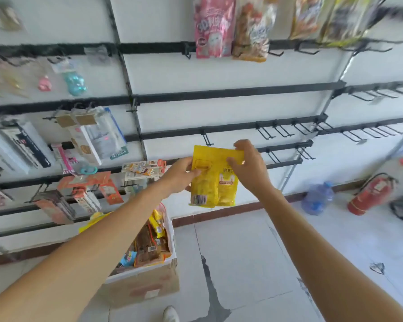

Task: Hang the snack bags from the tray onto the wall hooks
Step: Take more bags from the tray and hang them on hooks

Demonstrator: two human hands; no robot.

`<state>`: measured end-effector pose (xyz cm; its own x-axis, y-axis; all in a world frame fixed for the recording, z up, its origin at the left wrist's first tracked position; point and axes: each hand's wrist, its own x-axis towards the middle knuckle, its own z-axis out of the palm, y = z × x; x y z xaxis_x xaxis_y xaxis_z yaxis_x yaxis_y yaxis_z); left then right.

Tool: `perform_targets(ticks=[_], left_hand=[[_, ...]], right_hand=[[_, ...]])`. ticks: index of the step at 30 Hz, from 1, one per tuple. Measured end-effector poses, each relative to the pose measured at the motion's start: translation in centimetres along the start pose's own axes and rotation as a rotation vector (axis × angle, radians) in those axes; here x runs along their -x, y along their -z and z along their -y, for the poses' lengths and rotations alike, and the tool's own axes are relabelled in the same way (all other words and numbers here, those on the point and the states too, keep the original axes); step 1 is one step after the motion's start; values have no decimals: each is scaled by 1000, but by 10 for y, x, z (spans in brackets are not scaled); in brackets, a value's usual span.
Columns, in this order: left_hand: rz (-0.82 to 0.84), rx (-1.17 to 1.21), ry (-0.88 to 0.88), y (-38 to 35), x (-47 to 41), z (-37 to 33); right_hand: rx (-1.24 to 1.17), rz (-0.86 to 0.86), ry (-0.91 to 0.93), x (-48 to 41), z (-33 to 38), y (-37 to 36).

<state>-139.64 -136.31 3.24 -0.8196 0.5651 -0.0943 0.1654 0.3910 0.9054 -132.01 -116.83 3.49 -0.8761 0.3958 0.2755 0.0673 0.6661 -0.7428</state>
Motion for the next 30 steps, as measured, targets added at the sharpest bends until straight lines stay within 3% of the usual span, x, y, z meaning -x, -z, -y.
perform_targets(ticks=[3,8,15,18,21,23,26,28,30], left_hand=[[24,76,19,-19,-19,-30],[39,100,-26,-51,-63,-74],[68,280,-22,-100,-117,-128],[145,270,-101,-113,-136,-143],[195,201,-181,-124,-148,-147],[135,105,-191,-133,-162,-145],[126,106,-34,-142,-184,-138],[231,223,74,-151,-201,-137],[287,331,63,-164,-214,-142]], right_hand=[[33,-132,-45,4,-15,18],[116,177,-128,2,-25,36],[306,-105,-168,-25,-37,56],[128,-228,-264,-37,-49,73],[-282,-309,-355,-43,-65,90],[-529,-339,-406,-48,-77,102],[-841,-281,-458,-56,-90,123],[-904,-250,-466,-64,-106,137],[-880,-229,-474,-75,-126,153]])
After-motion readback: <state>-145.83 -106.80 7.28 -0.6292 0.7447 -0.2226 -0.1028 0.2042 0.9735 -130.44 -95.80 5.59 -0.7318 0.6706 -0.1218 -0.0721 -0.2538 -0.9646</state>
